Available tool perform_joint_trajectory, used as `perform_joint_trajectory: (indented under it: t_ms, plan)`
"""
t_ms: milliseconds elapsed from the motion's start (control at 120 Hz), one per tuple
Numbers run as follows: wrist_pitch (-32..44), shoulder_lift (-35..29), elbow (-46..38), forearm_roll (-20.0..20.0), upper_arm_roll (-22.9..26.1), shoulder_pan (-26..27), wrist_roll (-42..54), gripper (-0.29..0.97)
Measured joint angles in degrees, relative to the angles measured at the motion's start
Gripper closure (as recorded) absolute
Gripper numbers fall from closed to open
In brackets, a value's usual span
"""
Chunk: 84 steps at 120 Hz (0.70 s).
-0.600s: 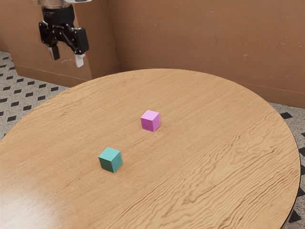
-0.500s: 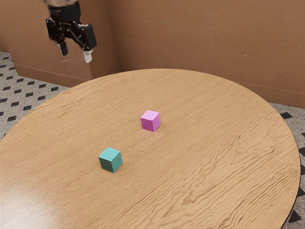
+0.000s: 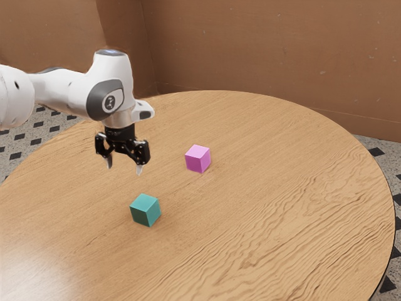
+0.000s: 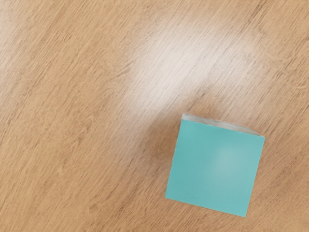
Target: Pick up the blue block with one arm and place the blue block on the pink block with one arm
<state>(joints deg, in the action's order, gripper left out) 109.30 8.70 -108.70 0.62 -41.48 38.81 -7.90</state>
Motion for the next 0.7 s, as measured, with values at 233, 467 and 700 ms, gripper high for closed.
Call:
perform_joint_trajectory:
  t_ms: [233,467,700]
  plan:
    - [17.2,3.4,-7.4,5.6,-1.3,-1.5,6.2,0.02]
    - [21.2,1.9,-6.9,8.3,18.6,-22.5,15.4,0.02]
    - [22.8,4.4,-7.6,8.4,30.4,-33.1,20.8,0.02]
